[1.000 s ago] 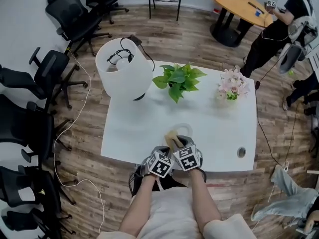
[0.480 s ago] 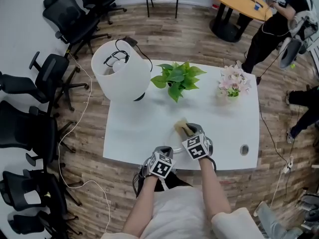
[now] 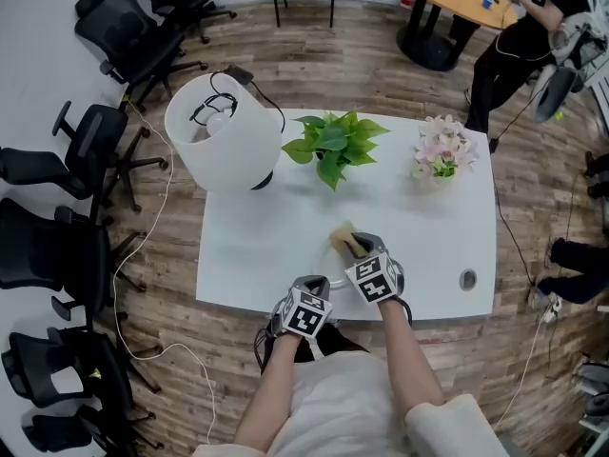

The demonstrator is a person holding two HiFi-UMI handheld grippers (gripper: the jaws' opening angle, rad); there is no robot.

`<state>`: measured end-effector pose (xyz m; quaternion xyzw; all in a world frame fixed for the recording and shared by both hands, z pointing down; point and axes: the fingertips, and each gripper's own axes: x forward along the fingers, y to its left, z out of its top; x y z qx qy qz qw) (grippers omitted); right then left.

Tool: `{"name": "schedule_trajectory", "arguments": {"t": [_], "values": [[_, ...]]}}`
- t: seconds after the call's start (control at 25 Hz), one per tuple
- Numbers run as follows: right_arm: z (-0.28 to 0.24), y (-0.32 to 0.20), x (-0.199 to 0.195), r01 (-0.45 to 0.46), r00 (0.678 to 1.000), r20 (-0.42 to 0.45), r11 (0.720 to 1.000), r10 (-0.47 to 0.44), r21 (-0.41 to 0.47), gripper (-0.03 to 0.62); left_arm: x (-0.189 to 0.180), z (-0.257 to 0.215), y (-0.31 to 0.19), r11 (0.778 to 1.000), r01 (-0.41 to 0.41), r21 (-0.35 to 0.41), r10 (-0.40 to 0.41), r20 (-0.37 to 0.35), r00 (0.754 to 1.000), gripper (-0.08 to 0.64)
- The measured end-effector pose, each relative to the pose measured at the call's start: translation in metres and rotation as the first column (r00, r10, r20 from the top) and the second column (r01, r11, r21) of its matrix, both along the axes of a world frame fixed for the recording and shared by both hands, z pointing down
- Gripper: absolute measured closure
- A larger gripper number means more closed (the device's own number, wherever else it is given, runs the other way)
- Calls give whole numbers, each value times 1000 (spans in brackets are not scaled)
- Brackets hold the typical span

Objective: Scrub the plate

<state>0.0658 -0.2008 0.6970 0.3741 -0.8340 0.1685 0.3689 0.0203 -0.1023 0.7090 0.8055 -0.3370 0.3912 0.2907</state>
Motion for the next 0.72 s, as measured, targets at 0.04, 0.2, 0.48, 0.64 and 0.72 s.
{"name": "schedule_trajectory", "arguments": {"t": [0.04,0.2,0.48,0.64,0.72], "values": [[2,5,-5,14,1000,13,1000,-14,-11,491,1,1,-1,1000,-1,-4,1,-3,1000,559],[4,26,-23,96,995,28,995,-95,-33,492,2,1,-1,1000,-11,-6,11,-5,1000,559],[0,61,-50,230,972,70,972,-226,-54,494,3,-1,0,1000,-26,-8,26,-8,1000,559],[2,50,-47,260,966,-8,966,-260,-11,491,3,-1,-1,1000,-28,-12,28,-2,1000,559],[3,40,-41,248,969,-23,969,-248,-4,491,3,0,0,1000,-25,-15,25,-3,1000,559]]}}
